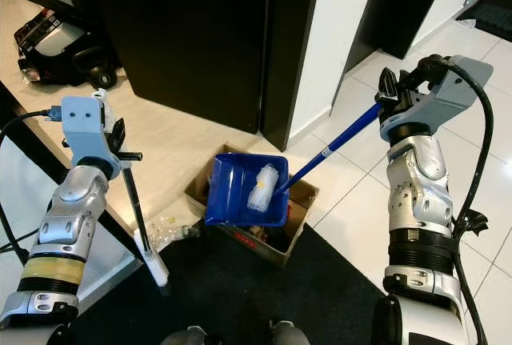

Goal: Sweep floor

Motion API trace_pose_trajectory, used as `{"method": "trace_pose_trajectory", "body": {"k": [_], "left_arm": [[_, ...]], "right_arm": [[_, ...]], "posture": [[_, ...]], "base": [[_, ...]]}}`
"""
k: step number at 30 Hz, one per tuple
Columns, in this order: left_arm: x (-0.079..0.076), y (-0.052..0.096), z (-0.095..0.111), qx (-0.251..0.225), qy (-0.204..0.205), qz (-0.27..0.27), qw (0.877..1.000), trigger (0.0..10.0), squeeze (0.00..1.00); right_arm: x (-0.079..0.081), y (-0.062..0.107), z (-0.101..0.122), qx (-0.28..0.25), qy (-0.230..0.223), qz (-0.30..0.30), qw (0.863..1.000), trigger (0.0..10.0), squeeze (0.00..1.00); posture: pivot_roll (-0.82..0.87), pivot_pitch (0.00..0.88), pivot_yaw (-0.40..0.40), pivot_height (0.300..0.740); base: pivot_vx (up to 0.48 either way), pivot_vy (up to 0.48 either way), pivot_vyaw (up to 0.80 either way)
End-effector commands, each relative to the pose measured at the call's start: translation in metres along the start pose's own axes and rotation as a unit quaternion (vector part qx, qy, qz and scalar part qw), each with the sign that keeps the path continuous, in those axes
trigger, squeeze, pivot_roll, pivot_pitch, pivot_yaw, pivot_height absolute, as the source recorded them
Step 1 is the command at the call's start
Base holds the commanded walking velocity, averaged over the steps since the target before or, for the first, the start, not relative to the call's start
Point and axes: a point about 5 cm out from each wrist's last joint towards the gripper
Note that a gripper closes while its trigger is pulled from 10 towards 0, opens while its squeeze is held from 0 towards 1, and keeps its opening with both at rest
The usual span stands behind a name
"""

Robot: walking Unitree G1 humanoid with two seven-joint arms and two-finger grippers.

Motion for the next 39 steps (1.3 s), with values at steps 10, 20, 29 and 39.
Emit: {"method": "trace_pose_trajectory", "body": {"k": [10,20,29,39], "left_arm": [[0.0023,0.0011,0.0019,-0.012,-0.021,0.001,1.000,10.0,0.00],[0.0007,0.0008,0.0027,-0.015,-0.027,-0.001,1.000,10.0,0.00],[0.0004,0.0009,0.0041,-0.022,-0.035,-0.003,0.999,10.0,0.00],[0.0010,0.0007,0.0020,-0.014,-0.028,0.001,1.000,10.0,0.00]], "right_arm": [[0.0027,-0.0010,0.0064,-0.023,-0.008,0.005,1.000,10.0,0.00],[0.0020,-0.0002,0.0062,-0.023,-0.009,0.003,1.000,10.0,0.00],[0.0018,0.0000,0.0061,-0.024,-0.010,0.003,1.000,10.0,0.00],[0.0014,-0.0002,0.0061,-0.024,-0.009,0.003,1.000,10.0,0.00]], "posture": [[0.09,0.126,0.029,0.740],[0.09,0.126,0.031,0.740],[0.09,0.127,0.033,0.740],[0.09,0.127,0.032,0.740]], "base": [[0.000,0.138,0.00],[0.000,0.000,0.00],[0.000,-0.343,0.00],[0.000,-0.359,0.00]]}}
Point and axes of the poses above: a point about 5 cm out from each wrist's last joint towards the gripper, its own y axis pointing back from the gripper into the wrist, its own z axis along the axis of the wrist's last joint, x = y × z, and after that the axes turned 9 degrees about -y, right-handed
